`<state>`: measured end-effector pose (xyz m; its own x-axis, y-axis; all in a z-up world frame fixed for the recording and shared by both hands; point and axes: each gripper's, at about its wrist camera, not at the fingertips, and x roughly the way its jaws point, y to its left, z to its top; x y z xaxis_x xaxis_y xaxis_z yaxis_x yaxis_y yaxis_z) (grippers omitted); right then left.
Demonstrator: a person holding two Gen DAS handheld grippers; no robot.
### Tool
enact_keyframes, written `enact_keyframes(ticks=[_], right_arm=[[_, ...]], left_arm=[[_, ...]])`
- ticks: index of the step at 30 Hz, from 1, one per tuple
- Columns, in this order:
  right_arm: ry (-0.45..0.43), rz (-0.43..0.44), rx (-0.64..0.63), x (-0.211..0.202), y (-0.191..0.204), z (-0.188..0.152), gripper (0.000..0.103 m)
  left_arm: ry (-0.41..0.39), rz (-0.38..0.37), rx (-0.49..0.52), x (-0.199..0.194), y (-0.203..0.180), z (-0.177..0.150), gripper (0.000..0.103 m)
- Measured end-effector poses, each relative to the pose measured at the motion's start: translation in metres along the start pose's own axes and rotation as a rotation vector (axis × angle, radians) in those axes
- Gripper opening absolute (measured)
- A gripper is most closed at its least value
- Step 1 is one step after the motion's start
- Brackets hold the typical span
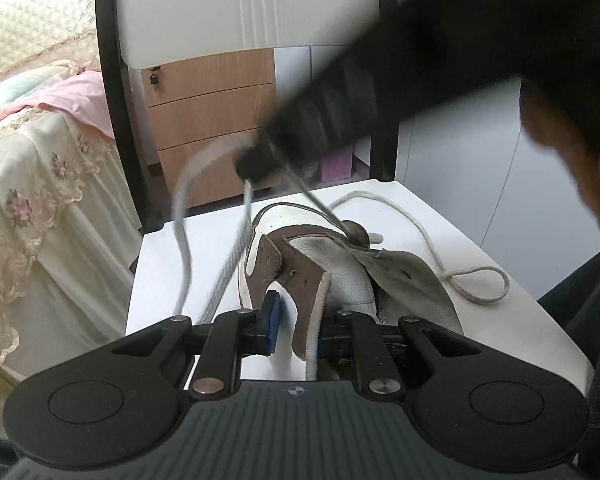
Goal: Lace up shoes with both hands
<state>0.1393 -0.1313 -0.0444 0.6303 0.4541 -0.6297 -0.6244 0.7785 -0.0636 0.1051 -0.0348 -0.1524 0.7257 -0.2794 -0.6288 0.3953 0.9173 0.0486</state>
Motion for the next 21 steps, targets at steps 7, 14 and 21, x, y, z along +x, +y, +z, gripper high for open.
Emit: enact_keyframes(ticks=[7,14,21], right_arm=[[-0.124,-0.024,0.116,-0.034,-0.015,0.017,0.002],[-0.139,-0.142,0.402,-0.045,-0.068,-0.014,0.003],[-0.112,-0.175,0.796,-0.047,-0.115,-0.087,0.005]], left_arm=[[-0.003,0.008,0.006,-0.001,-0.002,-0.001,0.017],[-0.005,-0.004,-0.041,-0.003,0.004,0.002,0.018],[-0.005,-0.04,-0.18,-0.007,0.023,0.006,0.022]])
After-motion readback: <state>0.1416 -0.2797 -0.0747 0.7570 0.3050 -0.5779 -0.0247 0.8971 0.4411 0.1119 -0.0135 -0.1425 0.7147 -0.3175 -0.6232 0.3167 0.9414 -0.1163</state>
